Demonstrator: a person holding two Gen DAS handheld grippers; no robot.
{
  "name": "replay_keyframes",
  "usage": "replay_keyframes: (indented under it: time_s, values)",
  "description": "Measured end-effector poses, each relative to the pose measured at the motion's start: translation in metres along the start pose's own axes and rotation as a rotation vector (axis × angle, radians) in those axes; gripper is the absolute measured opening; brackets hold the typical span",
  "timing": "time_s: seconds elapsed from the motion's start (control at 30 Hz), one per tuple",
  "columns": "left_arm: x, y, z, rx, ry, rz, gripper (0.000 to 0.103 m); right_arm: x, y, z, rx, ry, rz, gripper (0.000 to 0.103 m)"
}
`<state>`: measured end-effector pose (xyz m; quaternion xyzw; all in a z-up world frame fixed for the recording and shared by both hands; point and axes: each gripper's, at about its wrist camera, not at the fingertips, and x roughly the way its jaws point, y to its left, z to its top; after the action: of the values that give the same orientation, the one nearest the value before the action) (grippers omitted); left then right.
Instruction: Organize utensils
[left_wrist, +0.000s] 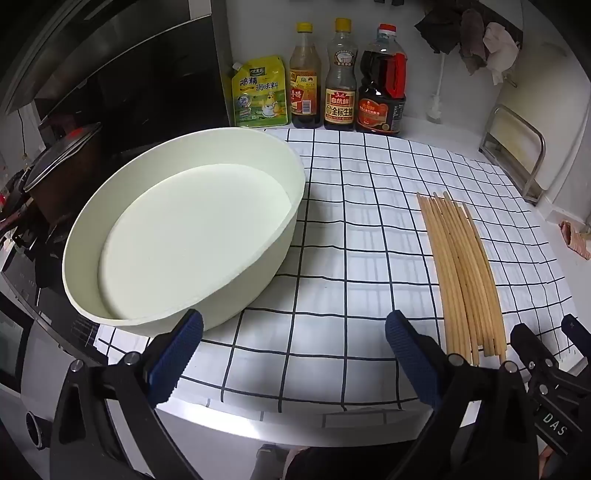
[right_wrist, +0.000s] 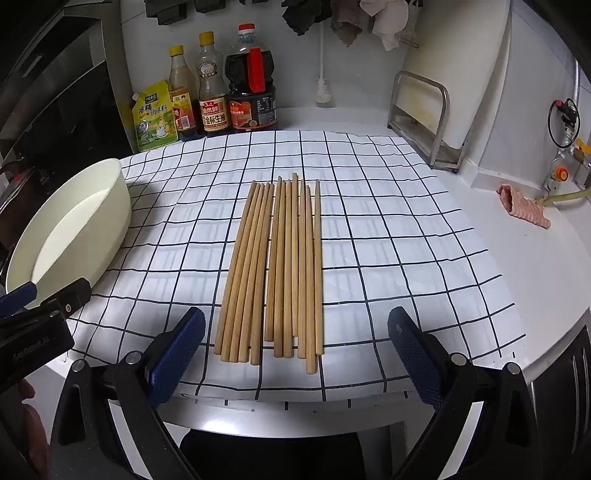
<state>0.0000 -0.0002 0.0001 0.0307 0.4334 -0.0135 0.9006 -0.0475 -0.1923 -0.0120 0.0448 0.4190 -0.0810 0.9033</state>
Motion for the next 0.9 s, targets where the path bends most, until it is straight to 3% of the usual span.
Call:
replay_keyframes:
  time_s: [0.9]
  values:
    - [0.0000,-0.0004,0.0002,-0.001,0.002,0.000,0.097,-0.0030,-0.0024,0.0017,0.002,-0.005,-0.002,0.095]
